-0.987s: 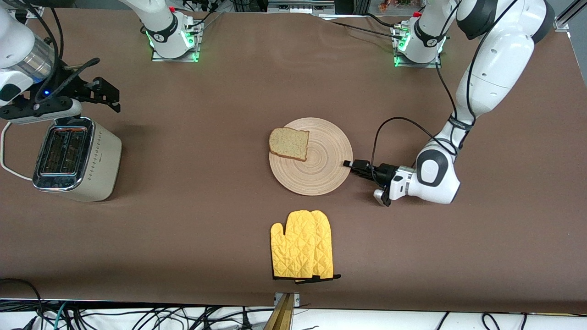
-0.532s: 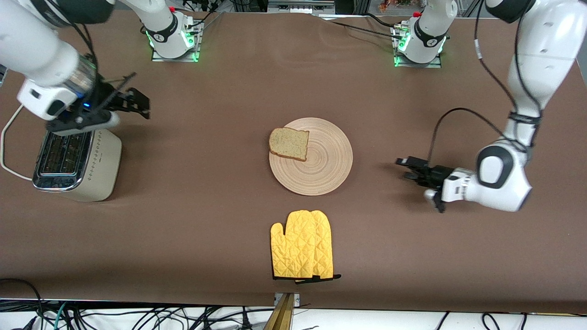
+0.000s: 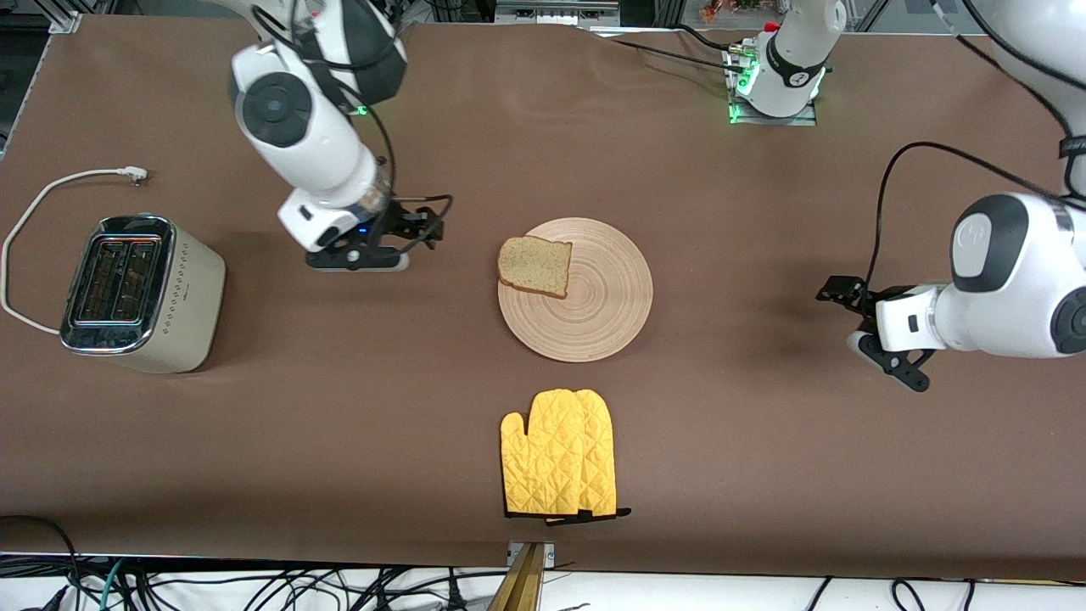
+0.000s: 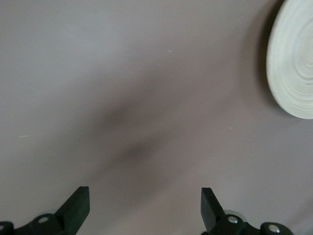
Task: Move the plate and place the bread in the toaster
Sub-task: 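Withdraw the left gripper while the right gripper reaches the bread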
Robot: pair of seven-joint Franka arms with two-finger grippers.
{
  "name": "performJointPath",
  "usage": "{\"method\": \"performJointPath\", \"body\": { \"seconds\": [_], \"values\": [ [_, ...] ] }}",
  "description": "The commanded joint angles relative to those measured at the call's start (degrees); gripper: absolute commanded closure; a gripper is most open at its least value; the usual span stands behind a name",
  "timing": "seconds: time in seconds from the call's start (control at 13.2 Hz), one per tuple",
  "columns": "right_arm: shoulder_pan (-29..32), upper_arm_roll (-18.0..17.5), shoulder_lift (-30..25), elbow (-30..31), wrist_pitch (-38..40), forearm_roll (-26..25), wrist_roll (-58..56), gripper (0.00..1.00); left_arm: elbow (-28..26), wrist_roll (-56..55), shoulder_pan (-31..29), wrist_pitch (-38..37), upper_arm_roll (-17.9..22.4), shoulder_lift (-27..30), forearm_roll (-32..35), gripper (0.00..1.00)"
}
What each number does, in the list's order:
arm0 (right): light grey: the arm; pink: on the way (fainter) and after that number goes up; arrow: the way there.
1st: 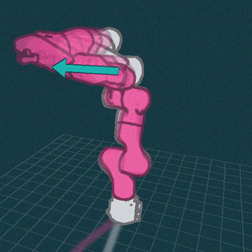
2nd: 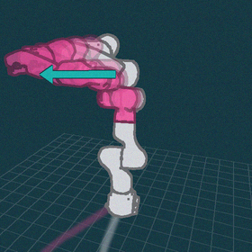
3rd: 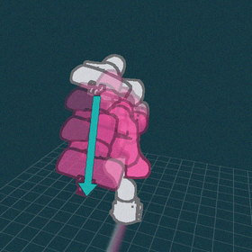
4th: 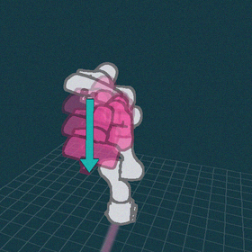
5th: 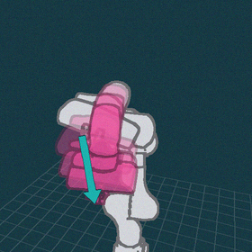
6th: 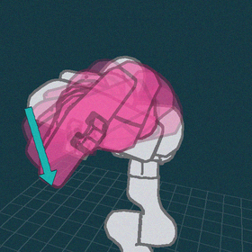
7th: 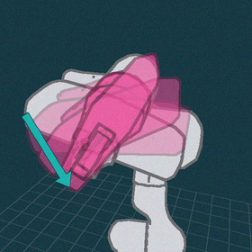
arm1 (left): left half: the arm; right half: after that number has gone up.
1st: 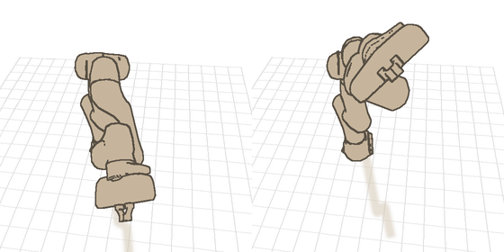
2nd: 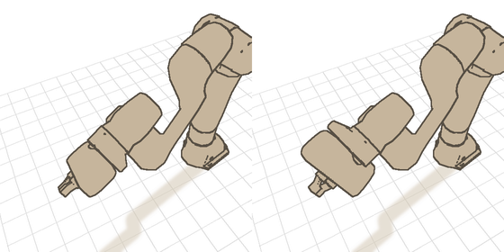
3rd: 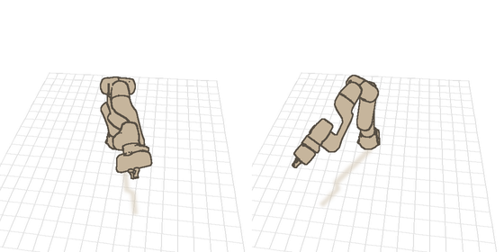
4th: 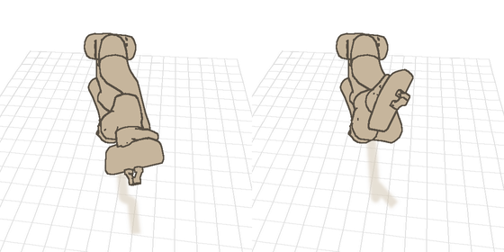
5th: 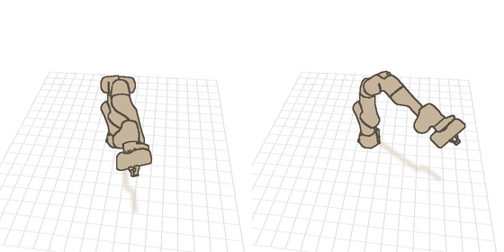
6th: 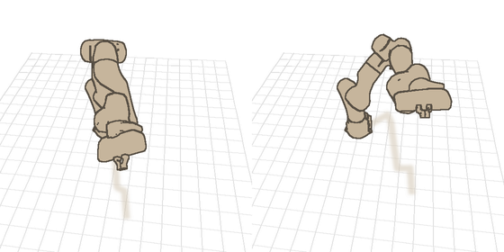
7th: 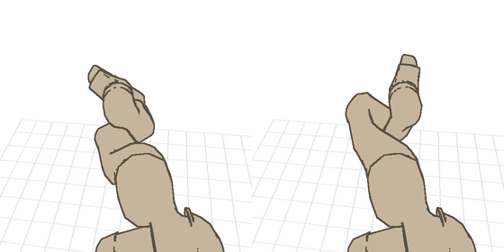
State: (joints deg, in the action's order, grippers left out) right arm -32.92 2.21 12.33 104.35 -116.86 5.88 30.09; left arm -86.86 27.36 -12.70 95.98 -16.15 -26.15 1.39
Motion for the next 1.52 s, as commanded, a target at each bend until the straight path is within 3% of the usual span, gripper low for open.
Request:
{"method": "performJointPath", "body": {
  "seconds": [0.0,0.23,0.38,0.53,0.61,0.68,0.99,1.29,1.44],
  "values": [
    [-3.11,0.42,0.24,6.98,-9.05,0.71,3.91,0.00,4.22,-7.99,2.23,-6.73,0.07,4.25,8.26,0.00],
    [-4.00,-2.21,1.37,15.42,-20.91,0.71,7.69,0.00,12.05,-14.59,4.43,-13.08,0.68,6.01,8.28,0.00],
    [-4.09,-4.31,3.74,16.32,-24.98,0.62,10.76,0.00,10.59,-19.16,13.80,-12.83,8.72,10.65,7.33,0.00],
    [-4.17,-6.25,6.38,16.76,-29.54,0.62,13.58,0.00,1.14,-26.00,13.93,-5.42,11.30,18.89,-0.40,0.00],
    [-4.26,-6.61,7.52,17.03,-31.57,0.62,14.55,0.00,-5.70,-30.04,14.01,0.29,12.19,23.03,-0.42,0.00],
    [-4.44,-6.87,8.58,17.29,-33.06,0.62,15.08,0.00,-8.12,-31.91,13.93,1.13,12.37,24.55,-0.42,0.00],
    [-5.49,-6.96,11.22,18.96,-39.83,0.62,16.58,0.02,-6.04,-32.54,13.75,-2.10,12.28,23.34,-0.33,0.00],
    [-5.93,-6.96,11.84,18.61,-40.37,0.62,16.93,0.16,-5.86,-32.54,13.75,-2.64,12.37,23.51,-0.33,0.00],
    [-5.93,-6.96,11.93,18.61,-40.37,0.62,17.63,0.28,-5.16,-32.54,13.66,-2.81,12.37,23.51,-0.33,0.00]
  ]
}}
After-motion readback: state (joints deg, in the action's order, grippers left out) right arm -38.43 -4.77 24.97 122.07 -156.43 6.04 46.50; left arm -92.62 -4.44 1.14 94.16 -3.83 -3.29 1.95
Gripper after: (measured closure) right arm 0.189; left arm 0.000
